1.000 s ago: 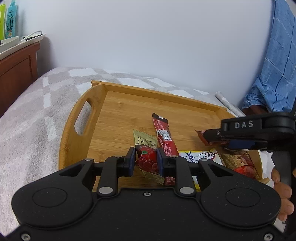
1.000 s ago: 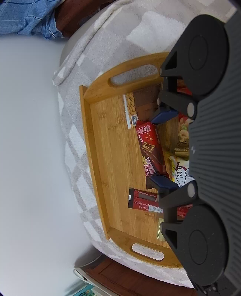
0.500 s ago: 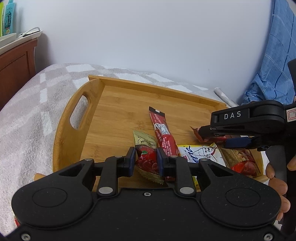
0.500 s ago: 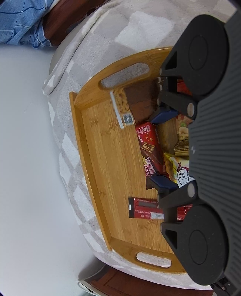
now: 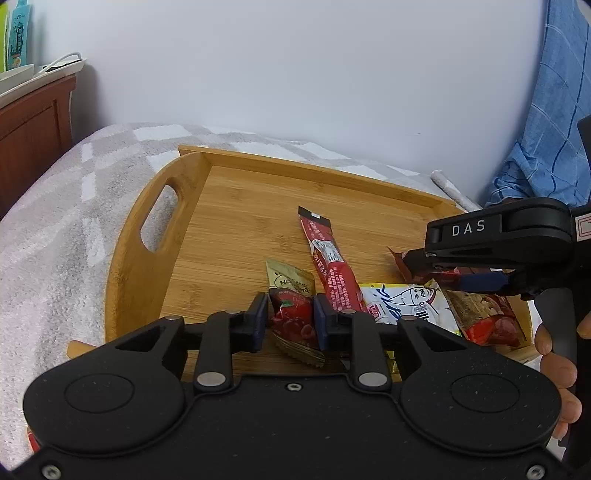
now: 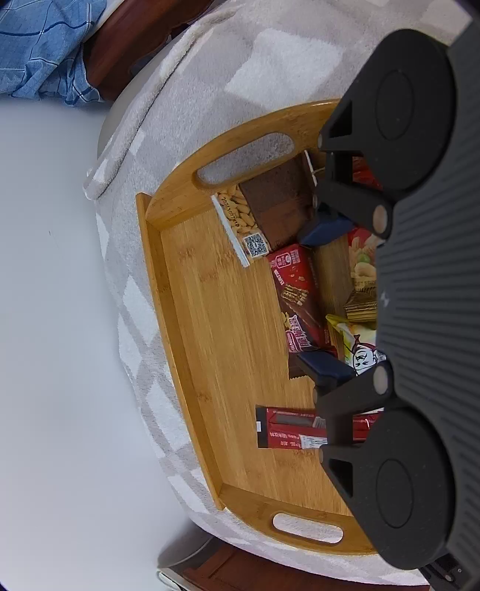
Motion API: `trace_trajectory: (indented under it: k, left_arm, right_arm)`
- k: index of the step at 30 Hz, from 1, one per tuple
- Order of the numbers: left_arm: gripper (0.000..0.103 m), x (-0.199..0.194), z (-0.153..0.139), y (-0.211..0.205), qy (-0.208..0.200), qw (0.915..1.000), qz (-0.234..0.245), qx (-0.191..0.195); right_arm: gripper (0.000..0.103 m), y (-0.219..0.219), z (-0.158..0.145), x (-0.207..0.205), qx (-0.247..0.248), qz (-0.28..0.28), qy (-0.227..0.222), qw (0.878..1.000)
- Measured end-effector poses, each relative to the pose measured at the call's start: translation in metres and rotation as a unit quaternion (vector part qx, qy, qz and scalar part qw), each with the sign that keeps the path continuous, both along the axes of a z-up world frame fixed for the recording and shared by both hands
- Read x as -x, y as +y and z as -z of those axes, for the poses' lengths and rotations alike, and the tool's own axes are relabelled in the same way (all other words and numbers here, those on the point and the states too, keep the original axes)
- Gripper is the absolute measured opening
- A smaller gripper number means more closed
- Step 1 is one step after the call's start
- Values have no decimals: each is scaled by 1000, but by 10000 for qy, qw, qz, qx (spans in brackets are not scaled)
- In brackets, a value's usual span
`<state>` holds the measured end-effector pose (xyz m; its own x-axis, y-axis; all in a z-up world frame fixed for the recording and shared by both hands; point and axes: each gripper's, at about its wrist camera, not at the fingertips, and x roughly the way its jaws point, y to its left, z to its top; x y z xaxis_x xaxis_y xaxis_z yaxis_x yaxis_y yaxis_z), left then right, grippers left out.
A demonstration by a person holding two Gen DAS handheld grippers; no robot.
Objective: Organize snacks
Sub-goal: 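Carry the pouch and wafer bar onto the tray and open both tools, then withdraw both tools from the tray back over the remaining snacks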
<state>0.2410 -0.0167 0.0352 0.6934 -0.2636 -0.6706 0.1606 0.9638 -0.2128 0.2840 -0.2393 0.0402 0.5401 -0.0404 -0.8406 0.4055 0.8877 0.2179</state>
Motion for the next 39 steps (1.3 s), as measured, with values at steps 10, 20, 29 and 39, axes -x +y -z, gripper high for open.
trace_trajectory:
  k: [10, 20, 29, 39]
  left_arm:
    - [50, 10, -11, 2, -122, 9999, -6, -61]
    - [80, 38, -35, 2, -347, 9992, 143, -146]
    - [90, 80, -52, 5, -527, 9974, 315, -390]
    - [95, 126, -51, 14, -492, 9972, 348, -432]
  right_arm:
    - [82, -7, -7, 8, -135, 39, -170, 9998]
    - [87, -15, -34, 43, -13, -209, -671, 9975]
    - [90, -16, -48, 103, 379, -761, -1240, 9886]
    - [96, -5, -45, 162, 594, -1283, -1519, 9782]
